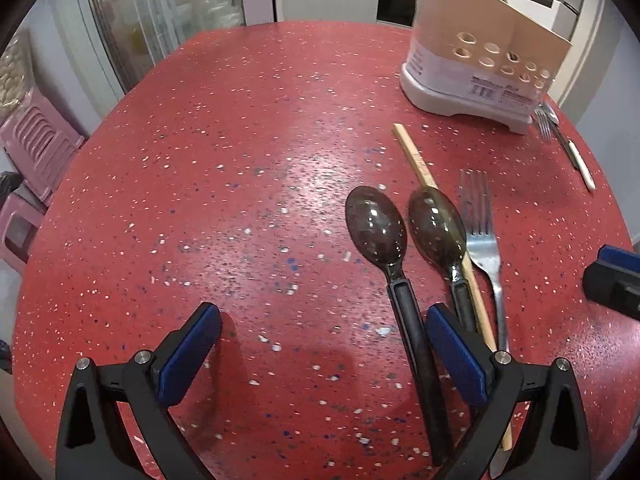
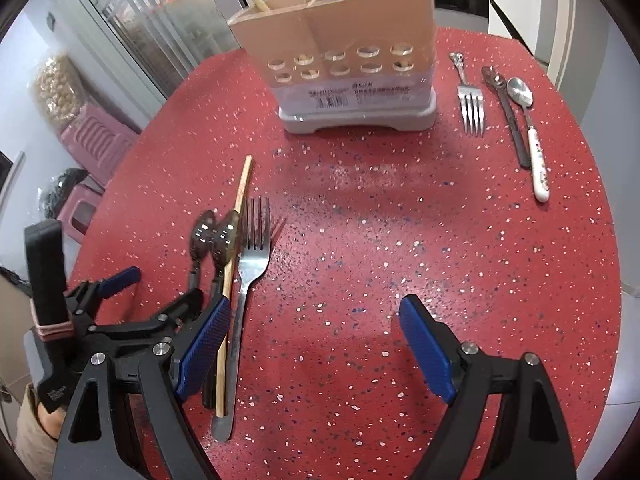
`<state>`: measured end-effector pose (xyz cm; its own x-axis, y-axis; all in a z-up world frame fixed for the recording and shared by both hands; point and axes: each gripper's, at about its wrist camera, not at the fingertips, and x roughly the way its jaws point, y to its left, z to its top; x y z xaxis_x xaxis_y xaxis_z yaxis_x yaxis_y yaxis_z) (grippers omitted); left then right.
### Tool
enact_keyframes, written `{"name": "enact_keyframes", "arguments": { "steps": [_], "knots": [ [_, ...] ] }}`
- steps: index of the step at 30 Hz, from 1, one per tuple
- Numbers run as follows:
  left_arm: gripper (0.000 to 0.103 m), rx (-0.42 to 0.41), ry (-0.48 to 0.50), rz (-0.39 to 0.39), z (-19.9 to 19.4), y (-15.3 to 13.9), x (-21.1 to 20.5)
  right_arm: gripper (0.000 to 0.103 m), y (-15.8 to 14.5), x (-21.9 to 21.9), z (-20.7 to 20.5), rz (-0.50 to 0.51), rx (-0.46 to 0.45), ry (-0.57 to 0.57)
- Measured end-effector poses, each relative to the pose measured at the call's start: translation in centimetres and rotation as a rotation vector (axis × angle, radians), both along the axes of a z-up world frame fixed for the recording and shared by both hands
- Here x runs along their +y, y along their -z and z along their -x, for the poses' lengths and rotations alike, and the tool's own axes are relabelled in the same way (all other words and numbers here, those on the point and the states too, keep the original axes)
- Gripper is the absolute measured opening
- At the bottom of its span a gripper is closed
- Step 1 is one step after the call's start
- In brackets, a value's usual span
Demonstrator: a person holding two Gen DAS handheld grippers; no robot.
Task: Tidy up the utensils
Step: 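Close the left gripper on a dark spoon while the right closes on a steel fork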
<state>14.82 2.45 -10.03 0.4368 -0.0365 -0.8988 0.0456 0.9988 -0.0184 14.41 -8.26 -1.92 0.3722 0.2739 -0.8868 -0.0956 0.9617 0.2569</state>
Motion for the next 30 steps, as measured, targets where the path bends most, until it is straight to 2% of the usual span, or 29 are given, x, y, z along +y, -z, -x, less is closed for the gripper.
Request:
{"name": "enact_keyframes", "arguments": {
  "steps": [3, 7, 12, 14, 24, 27, 28, 29, 30],
  "knots": [
    [0.103, -0.005, 0.001, -0.011, 0.1, -0.1, 0.4, 0.084, 0.7, 1.1, -0.8, 0.014, 0.047, -0.009],
    [0.103, 0.000, 0.002, -0.013, 0.4, -0.1, 1.7, 0.071, 1.6, 2.6, -1.7, 0.019, 0.101, -0.024],
    [0.103, 0.006, -0.015, -0.006, 0.5, -0.1, 3.5, 0.061, 1.9, 4.7, -2.3, 0.071, 0.117, -0.048],
    [0.103, 0.010, -0.028, 0.001, 0.7, -0.2, 4.4, 0.054, 1.9, 5.7, -2.5, 0.111, 0.120, -0.059],
    [0.103, 0.016, -0.071, 0.005, 1.0, 0.0, 6.7, 0.046, 2.2, 10.3, -2.9, 0.298, 0.119, -0.126],
    [0.103, 0.022, -0.082, 0.004, 1.3, -0.1, 7.2, 0.041, 2.3, 11.0, -2.8, 0.298, 0.125, -0.129],
    [0.103, 0.025, -0.086, 0.005, 1.6, -0.1, 7.6, 0.031, 2.2, 11.2, -2.8, 0.294, 0.127, -0.131],
    [0.103, 0.031, -0.089, 0.004, 1.7, -0.1, 7.8, 0.011, 2.1, 11.3, -2.6, 0.287, 0.128, -0.136],
    [0.103, 0.035, -0.092, 0.003, 1.8, -0.1, 7.8, 0.010, 2.0, 11.3, -2.6, 0.286, 0.131, -0.134]
  ]
}}
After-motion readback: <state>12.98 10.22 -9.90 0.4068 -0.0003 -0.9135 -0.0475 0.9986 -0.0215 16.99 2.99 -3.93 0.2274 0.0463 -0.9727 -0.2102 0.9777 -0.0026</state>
